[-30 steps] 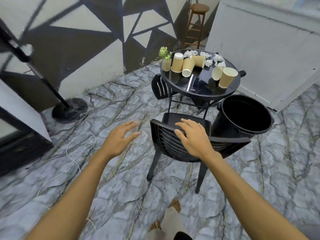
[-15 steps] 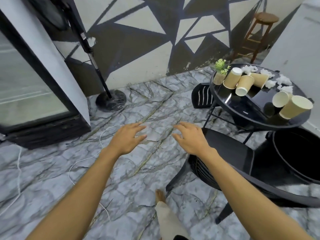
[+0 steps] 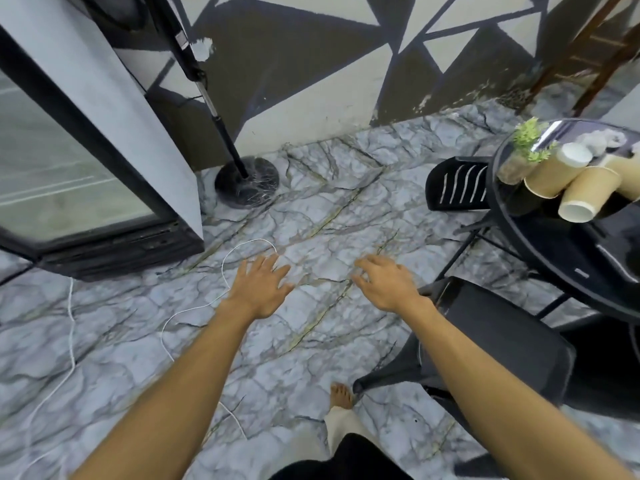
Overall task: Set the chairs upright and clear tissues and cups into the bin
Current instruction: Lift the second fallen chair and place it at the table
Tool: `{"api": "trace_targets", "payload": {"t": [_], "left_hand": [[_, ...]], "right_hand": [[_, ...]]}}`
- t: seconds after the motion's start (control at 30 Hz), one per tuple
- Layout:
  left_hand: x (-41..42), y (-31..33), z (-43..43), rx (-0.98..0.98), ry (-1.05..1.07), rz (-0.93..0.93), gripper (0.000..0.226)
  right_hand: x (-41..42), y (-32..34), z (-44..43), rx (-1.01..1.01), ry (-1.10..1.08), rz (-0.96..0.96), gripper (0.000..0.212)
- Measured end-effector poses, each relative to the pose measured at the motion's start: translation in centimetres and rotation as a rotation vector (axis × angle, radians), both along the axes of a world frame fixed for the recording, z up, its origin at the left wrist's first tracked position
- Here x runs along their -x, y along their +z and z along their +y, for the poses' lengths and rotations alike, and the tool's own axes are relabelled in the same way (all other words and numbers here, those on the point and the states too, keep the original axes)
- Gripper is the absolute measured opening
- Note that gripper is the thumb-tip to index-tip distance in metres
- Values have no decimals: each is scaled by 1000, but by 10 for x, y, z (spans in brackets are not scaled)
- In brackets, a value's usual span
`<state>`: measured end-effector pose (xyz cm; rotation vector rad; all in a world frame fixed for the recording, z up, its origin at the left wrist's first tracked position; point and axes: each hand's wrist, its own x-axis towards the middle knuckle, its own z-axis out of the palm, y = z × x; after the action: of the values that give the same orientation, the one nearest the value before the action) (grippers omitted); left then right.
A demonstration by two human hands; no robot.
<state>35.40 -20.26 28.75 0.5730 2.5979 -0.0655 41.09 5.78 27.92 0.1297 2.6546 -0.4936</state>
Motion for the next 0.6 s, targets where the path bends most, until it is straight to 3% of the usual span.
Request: {"api": "trace_targets", "payload": {"t": [0.3, 0.6], "left_hand": [[88, -34, 9, 96, 29, -166, 60], [229, -62, 25, 144, -86, -266, 59]], "right_hand": [[85, -31, 19, -10, -22, -122, 50], [196, -55, 24, -3, -129, -249, 49]]}}
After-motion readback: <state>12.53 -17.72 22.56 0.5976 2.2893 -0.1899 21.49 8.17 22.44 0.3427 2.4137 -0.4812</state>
